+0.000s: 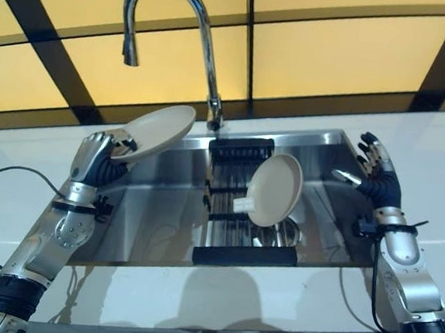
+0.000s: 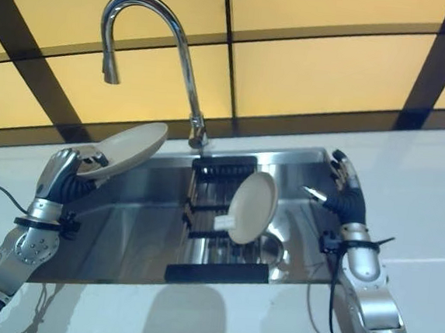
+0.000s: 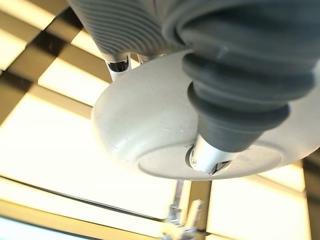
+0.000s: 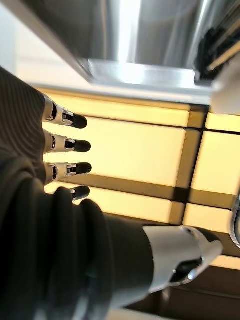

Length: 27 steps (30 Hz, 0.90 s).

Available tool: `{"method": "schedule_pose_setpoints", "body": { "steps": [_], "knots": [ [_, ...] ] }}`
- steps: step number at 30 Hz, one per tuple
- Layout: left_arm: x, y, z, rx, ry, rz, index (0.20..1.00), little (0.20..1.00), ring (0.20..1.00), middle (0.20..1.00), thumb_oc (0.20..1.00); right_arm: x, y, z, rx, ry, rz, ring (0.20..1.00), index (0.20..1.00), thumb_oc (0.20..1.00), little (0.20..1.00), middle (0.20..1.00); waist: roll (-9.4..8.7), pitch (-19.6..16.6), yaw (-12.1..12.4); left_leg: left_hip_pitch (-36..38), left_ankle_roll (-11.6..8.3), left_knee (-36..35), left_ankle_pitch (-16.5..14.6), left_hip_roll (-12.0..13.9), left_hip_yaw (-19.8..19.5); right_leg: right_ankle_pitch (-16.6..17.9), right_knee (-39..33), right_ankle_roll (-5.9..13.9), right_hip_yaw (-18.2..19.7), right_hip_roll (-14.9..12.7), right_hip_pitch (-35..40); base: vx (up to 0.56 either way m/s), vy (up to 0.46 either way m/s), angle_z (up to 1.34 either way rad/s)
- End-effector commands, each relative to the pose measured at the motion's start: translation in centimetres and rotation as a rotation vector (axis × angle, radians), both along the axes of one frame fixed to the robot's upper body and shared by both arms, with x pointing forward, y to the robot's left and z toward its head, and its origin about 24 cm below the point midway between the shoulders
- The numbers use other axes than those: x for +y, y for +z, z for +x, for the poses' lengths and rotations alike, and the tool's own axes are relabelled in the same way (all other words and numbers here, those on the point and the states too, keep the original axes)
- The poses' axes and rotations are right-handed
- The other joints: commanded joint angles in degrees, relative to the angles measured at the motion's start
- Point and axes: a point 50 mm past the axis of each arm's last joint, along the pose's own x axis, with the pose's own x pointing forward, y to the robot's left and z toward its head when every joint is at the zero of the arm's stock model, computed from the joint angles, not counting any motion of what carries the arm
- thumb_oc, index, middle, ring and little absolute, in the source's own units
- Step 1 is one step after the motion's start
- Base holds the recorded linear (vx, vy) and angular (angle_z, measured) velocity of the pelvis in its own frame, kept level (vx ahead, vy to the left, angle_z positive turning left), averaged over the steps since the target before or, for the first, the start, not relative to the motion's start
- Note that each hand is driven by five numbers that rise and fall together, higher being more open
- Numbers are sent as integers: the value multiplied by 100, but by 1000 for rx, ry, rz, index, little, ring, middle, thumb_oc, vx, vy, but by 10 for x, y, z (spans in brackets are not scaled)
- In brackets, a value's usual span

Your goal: Pick up plates and place into dishwasher.

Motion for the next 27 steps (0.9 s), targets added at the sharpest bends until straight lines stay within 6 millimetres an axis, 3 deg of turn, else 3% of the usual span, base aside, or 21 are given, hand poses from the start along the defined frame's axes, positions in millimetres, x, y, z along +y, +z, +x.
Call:
{"method": "schedule_pose_setpoints", "body": {
  "steps": [1, 11, 22, 27],
  "knots": [
    [-14, 48, 10, -108, -174, -74, 200, 200, 200, 200, 200, 32, 54, 4, -253, 145, -62, 1000, 1000, 1000, 1000, 1000, -355, -259, 175, 8, 7, -5, -502, 5, 1, -420, 23, 274, -146, -69, -137, -35, -27, 9],
    [-56, 51, 12, 216, -625, -284, 200, 200, 200, 200, 200, 55, 72, 2, -294, 311, -290, 1000, 1000, 1000, 1000, 1000, -444, -372, 293, 27, 16, -5, -537, 28, -74, -404, 23, 295, -200, -49, -115, -48, -15, 3],
    [-64, 59, 17, 279, -695, -216, 200, 200, 200, 200, 200, 70, 90, -1, -266, 508, -533, 1000, 1000, 1000, 1000, 1000, -555, -450, 299, 40, 40, -5, -556, 10, -63, -378, 23, 310, -167, -51, -127, -6, 0, 0],
    [-63, 59, 16, 291, -695, -180, 200, 200, 200, 200, 200, 71, 94, -3, -253, 540, -549, 1000, 1000, 1000, 1000, 1000, -586, -458, 301, 42, 51, -5, -555, 15, -51, -370, 23, 305, -151, -43, -132, 0, 0, 0]
  ]
}}
